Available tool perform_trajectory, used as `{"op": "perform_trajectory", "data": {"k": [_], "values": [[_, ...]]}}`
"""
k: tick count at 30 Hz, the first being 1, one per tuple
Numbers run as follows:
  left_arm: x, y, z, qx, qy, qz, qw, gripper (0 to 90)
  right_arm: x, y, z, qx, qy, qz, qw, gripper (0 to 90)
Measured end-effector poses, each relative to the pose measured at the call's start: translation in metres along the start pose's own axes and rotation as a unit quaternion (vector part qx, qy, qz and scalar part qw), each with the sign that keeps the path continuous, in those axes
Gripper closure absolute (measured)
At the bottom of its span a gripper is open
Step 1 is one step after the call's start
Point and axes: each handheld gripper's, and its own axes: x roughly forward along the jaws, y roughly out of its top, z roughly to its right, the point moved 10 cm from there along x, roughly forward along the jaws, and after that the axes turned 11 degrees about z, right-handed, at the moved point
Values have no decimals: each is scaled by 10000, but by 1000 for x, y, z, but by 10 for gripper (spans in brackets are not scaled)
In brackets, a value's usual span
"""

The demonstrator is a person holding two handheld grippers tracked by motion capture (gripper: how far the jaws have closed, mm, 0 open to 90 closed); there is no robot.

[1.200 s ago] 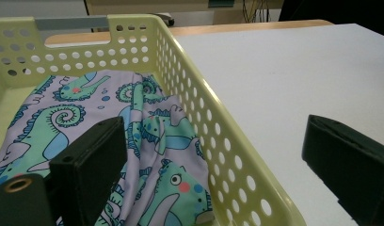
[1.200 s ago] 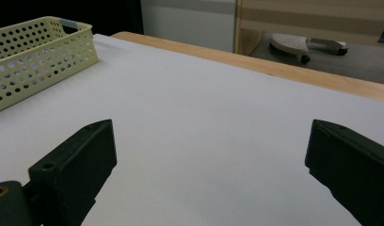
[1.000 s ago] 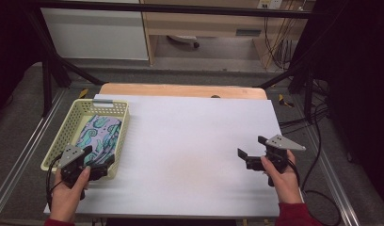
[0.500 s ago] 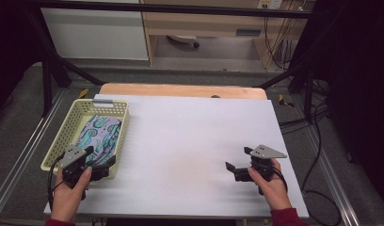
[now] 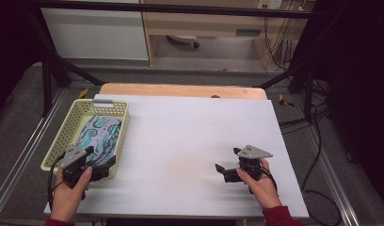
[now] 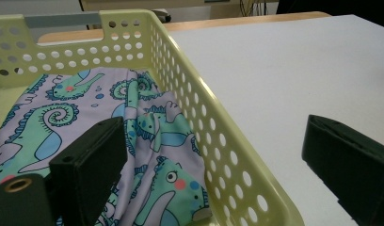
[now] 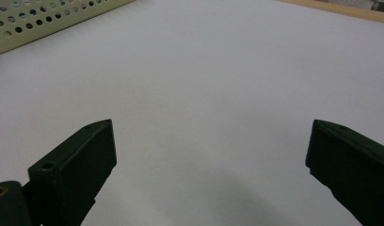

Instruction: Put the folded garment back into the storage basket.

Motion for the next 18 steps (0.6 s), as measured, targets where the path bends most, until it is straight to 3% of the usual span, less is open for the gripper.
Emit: {"op": "perform_trajectory", "data": {"k": [9, 18], "values": [[0, -1, 0, 28, -10, -24, 10000, 72, 17, 2, -12, 107, 57, 36, 9999, 32], [1, -1, 1, 65, -31, -42, 10000, 72, 26, 6, -23, -34, 65, 103, 9999, 35]]}}
